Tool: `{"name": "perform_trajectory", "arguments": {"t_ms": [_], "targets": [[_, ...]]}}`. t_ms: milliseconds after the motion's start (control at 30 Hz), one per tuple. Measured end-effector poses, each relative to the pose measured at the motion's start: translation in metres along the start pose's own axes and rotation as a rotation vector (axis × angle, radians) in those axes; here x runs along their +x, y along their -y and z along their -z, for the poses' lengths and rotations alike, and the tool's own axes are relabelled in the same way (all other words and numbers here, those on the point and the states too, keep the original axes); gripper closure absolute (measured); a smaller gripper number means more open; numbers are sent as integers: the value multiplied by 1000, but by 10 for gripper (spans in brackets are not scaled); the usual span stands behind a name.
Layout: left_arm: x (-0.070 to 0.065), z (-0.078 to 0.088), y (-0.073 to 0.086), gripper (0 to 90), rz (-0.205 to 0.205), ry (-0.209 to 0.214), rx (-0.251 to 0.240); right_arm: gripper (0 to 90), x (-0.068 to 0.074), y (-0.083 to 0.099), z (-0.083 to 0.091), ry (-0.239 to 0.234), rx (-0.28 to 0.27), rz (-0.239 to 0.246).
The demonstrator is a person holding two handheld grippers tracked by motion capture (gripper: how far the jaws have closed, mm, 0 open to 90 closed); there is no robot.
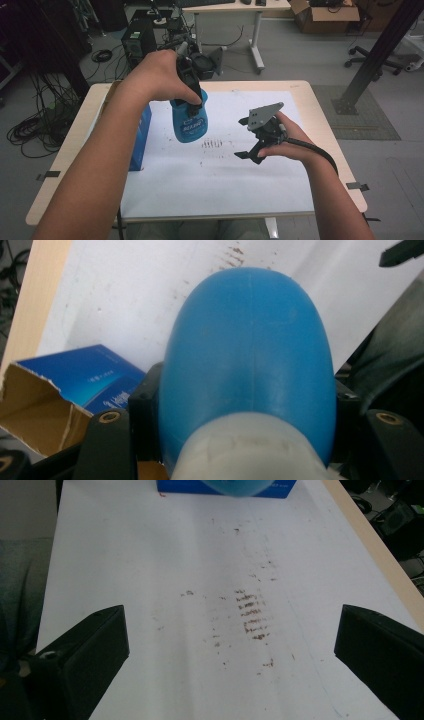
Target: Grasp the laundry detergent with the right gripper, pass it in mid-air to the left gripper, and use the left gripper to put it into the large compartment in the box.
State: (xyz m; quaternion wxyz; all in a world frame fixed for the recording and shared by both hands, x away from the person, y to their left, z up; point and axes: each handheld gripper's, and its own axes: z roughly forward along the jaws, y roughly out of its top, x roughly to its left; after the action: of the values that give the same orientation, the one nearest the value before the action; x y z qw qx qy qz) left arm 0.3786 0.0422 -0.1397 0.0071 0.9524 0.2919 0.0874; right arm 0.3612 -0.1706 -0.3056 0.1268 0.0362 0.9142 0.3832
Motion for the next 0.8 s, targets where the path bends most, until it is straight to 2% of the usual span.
{"name": "perform_trajectory", "arguments": {"t_ms": [33,133,167,267,367,400,500,667,767,800], "targets": [[2,1,1,379,20,-1,2,11,0,0,1,-1,4,2],[4,1,2,379,38,-7,4,12,-2,-1,4,-5,41,16],[7,2,3,380,62,-10,5,13,-2,-1,4,-6,52,21],[10,3,4,380,81,-8,6,15,-3,-2,6,-11,80,30],[13,5,6,380,102,-5,-1,17,-6,-3,8,-18,126,42],[16,7,7,380,124,2,-6,17,-6,-3,9,-18,137,45],[19,9,8,380,137,8,4,17,-8,-2,11,-22,176,49],[27,13,12,379,211,19,4,20,-10,0,12,-24,226,64],[29,15,13,379,223,20,5,20,-10,1,13,-27,241,62],[32,17,15,380,239,22,7,20,-11,3,13,-28,258,64]]}}
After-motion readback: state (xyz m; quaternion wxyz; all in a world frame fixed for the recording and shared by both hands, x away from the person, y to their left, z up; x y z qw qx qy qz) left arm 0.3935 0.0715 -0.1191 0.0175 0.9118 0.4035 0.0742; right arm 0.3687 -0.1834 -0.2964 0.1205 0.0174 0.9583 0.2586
